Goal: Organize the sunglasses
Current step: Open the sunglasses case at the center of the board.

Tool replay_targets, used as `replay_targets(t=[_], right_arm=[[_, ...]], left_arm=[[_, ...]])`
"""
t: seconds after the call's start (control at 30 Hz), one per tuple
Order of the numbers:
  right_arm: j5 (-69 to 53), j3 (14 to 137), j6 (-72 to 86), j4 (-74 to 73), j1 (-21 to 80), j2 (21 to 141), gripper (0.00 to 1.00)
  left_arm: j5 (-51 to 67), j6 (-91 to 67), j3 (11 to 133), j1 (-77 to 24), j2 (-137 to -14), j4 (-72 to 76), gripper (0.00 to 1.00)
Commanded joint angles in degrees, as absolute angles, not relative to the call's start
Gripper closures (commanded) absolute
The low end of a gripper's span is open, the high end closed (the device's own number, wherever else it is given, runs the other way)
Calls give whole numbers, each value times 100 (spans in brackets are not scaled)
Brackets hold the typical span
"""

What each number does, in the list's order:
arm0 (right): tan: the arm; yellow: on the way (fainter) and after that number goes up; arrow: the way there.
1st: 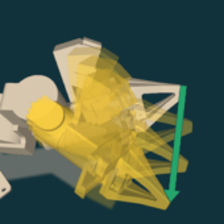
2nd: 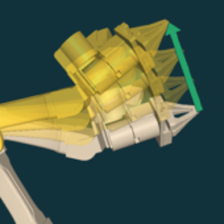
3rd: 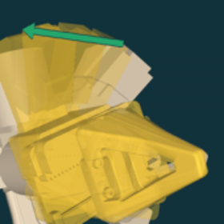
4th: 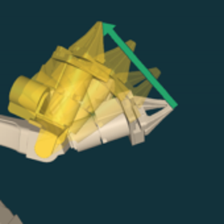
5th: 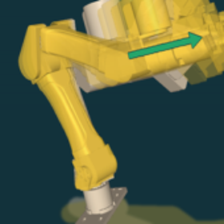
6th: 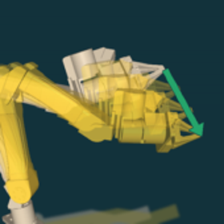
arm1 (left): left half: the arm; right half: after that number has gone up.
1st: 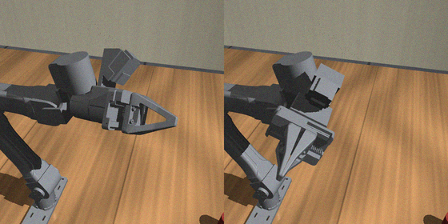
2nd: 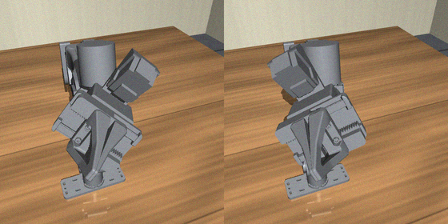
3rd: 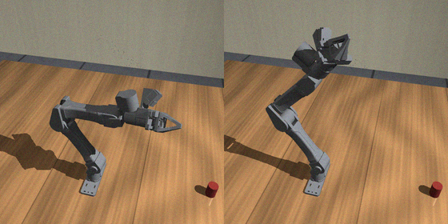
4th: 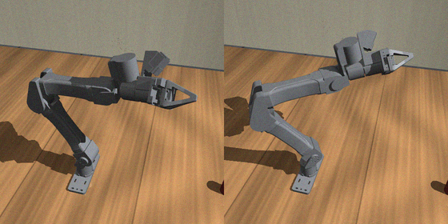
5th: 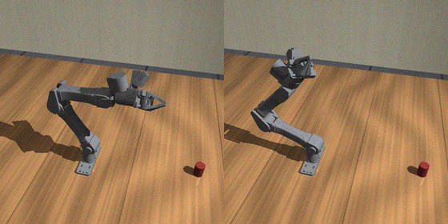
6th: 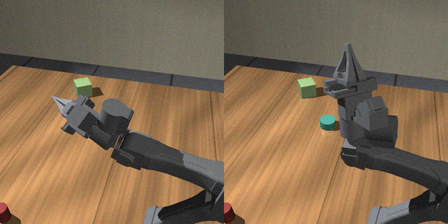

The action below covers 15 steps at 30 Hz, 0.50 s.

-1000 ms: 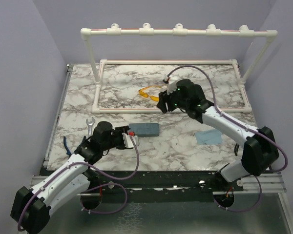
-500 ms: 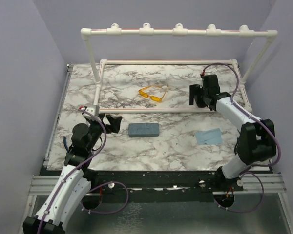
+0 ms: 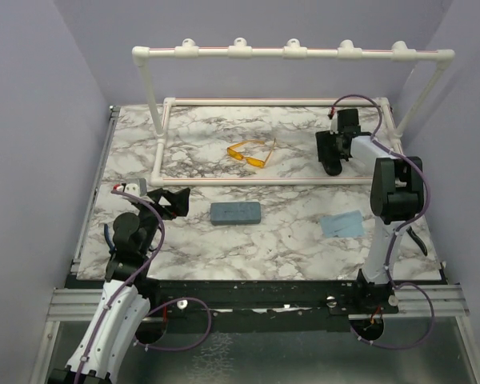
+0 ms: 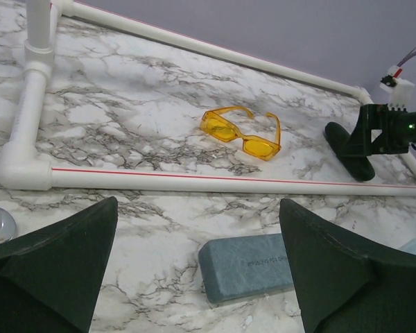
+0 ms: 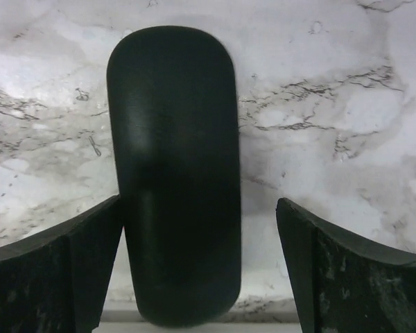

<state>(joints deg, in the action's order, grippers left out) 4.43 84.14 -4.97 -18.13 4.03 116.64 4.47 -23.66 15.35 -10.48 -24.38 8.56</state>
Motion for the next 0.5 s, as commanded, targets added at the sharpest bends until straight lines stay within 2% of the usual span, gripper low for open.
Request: replay_targets(t=[0.0, 0.17, 0.23, 0.3, 0.37, 0.47], right_arm=[[-316, 8780, -792, -2150, 334, 12113, 10], [-562, 8767, -760, -2114, 332, 12167, 17], [-429, 8725, -788, -2124, 332, 12136, 29], [-334, 8708, -814, -2203, 334, 12054, 49], [-300, 8602, -884, -2196, 331, 11859, 64], [-285, 8312, -934, -2059, 334, 11317, 73]], left_arm=[[672, -2505, 1385, -1010, -2454, 1242, 1], [694, -2496, 1347, -1003, -2478, 1305, 1], [716, -2496, 1345, -1002, -2488, 1318, 2], [721, -2497, 1345, -1002, -2492, 1327, 3], [748, -2496, 1337, -1002, -2489, 1359, 4], [760, -2514, 1332, -1005, -2466, 1378, 5]])
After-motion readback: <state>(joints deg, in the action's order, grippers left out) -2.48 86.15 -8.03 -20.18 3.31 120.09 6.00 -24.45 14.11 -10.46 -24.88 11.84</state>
